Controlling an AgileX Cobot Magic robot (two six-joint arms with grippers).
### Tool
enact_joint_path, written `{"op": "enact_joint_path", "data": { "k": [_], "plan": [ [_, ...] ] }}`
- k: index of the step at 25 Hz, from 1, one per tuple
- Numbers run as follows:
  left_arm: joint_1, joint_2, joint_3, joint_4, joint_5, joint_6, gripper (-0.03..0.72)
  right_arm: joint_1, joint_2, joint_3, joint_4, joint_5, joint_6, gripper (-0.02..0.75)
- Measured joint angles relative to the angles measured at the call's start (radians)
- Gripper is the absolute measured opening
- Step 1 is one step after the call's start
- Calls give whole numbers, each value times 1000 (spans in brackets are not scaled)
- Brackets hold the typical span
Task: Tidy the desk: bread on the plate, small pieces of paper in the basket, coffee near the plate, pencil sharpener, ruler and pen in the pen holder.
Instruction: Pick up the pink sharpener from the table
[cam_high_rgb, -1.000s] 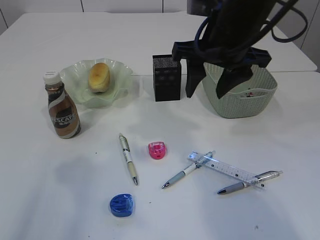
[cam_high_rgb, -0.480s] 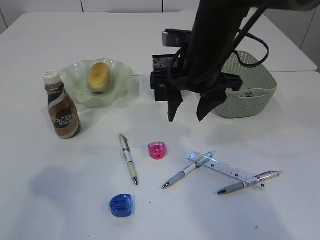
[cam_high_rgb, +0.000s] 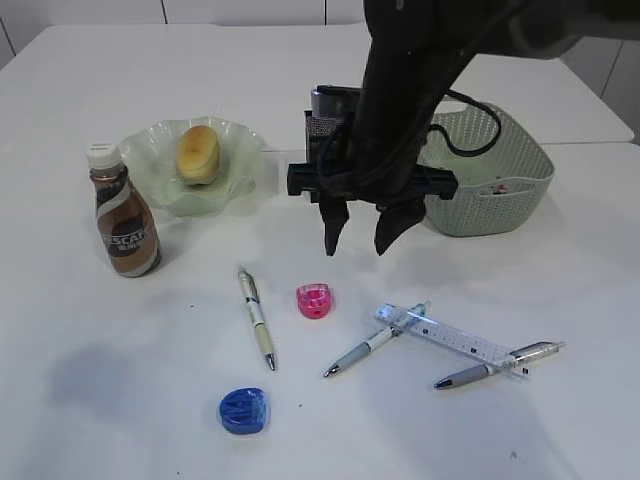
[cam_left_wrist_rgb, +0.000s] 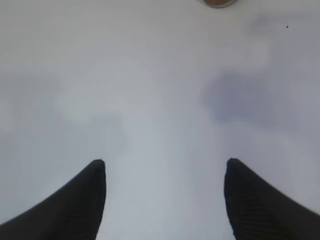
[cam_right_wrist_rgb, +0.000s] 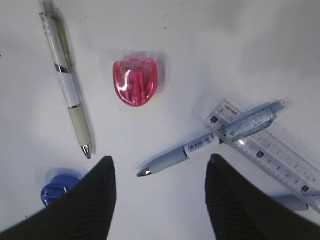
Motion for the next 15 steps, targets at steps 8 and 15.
{"op": "enact_joint_path", "data": {
  "k": [8, 15],
  "plan": [
    [0, 0, -2, -2, 4, 0, 520, 0, 92, -59, 20, -4, -6, 447],
    [0, 0, -2, -2, 23, 0, 520, 0, 92, -64, 22, -13, -10, 447]
  ]
}}
